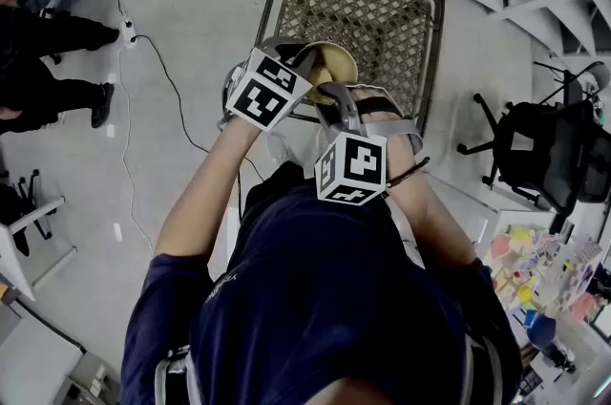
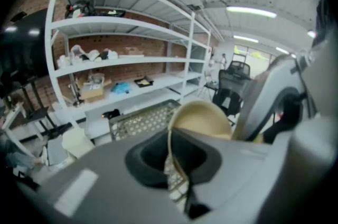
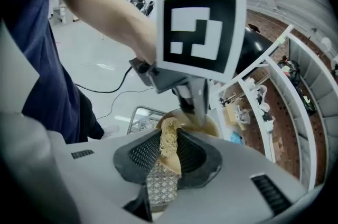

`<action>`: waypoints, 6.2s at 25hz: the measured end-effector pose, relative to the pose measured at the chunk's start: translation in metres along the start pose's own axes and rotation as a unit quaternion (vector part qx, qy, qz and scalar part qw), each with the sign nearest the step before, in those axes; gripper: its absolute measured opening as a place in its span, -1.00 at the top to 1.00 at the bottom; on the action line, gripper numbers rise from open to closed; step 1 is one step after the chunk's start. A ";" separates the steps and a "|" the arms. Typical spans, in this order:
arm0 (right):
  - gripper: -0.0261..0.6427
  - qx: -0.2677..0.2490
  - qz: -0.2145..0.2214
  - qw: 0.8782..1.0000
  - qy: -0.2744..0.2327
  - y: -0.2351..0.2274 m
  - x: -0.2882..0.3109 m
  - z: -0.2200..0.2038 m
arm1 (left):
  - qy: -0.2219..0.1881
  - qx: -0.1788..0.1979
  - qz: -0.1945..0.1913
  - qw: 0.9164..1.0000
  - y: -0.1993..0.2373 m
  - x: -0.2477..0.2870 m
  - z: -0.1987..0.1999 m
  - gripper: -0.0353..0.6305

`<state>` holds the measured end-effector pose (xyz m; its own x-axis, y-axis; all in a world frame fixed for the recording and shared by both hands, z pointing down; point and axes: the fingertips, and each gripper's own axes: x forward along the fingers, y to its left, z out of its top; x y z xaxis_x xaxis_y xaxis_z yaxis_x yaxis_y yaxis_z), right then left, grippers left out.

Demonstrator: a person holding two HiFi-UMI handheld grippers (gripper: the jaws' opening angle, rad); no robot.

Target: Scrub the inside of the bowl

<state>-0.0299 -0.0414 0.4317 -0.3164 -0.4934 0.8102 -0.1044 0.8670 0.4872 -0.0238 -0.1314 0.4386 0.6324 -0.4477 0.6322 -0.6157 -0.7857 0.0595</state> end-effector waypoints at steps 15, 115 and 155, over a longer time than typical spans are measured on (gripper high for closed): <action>0.70 0.017 0.010 1.000 0.012 -0.001 -0.002 -0.013 | 0.002 -0.001 -0.006 1.000 0.006 0.003 0.005 0.88; 0.69 0.001 0.060 0.998 -0.020 0.005 -0.039 -0.045 | 0.002 -0.005 -0.009 1.000 -0.020 0.014 0.018 0.87; 0.69 -0.002 0.058 0.998 -0.020 -0.016 -0.018 -0.029 | 0.020 0.001 -0.013 1.000 0.013 0.024 0.023 0.87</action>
<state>0.0045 -0.0486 0.4184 -0.3631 -0.3860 0.8480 -0.0612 0.9181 0.3917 -0.0065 -0.1622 0.4367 0.6281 -0.4102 0.6612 -0.5992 -0.7971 0.0748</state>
